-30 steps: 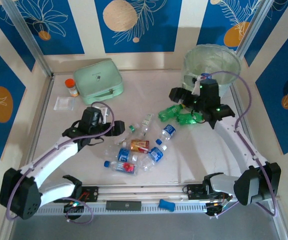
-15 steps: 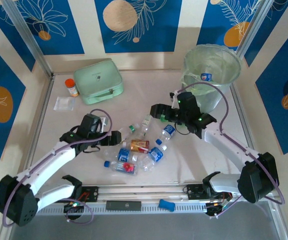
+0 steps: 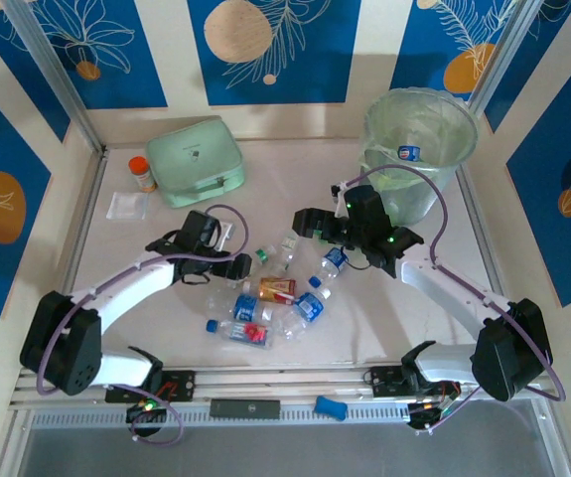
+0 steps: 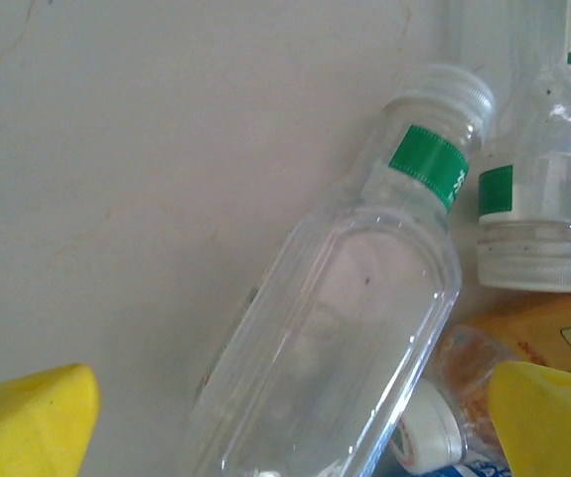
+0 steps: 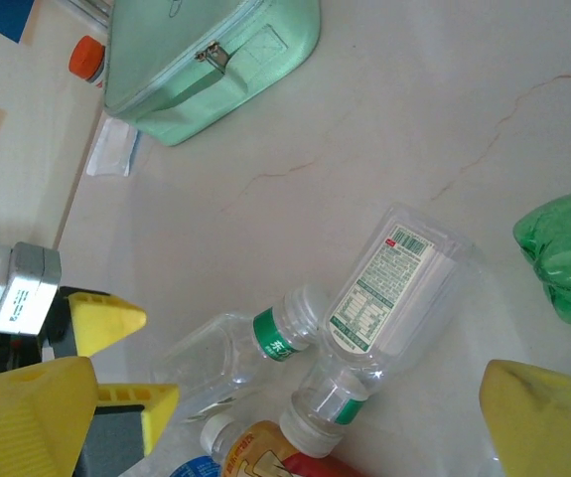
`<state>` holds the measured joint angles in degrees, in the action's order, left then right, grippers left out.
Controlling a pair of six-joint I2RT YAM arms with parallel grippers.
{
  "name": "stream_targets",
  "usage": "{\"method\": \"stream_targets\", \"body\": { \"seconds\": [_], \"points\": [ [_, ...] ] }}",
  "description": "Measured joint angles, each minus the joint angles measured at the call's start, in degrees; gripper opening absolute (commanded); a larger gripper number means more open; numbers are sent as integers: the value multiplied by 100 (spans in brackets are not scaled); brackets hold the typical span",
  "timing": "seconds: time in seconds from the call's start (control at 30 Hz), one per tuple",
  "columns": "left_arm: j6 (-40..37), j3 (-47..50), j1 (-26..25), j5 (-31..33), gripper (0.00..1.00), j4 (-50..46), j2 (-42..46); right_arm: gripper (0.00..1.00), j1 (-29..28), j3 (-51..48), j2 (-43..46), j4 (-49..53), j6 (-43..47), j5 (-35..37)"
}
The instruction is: Put the plastic bottles in the bin
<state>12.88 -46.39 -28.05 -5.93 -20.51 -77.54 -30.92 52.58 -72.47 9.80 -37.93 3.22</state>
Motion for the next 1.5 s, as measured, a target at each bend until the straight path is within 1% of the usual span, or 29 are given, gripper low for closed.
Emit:
{"method": "stream_targets", "body": {
  "seconds": [0.17,0.37,0.57,0.7,0.87,1.07,1.23,1.5],
  "points": [
    [-151,-114,-15,-208,100,223,-407,99,26,0,-120,-24,-2,0],
    [-254,-118,-83,-350,99,256,-708,99,94,0,-188,-37,-4,0],
    [-297,-247,-138,-343,98,254,-927,99,173,0,-227,-94,-9,-11],
    [-291,-424,-151,-68,96,214,-1117,99,197,0,-286,-125,-9,-26],
    [-267,-457,-151,304,96,184,-1150,99,219,0,-286,-127,-9,-28],
    [-85,-457,-151,433,97,162,-1150,99,229,2,-289,-129,-26,-46],
    [109,-431,-151,363,98,168,-1150,99,234,2,-289,-129,-28,-46],
    [116,-422,-199,168,100,138,-1150,99,245,2,-289,-129,-68,-46]
  ]
}}
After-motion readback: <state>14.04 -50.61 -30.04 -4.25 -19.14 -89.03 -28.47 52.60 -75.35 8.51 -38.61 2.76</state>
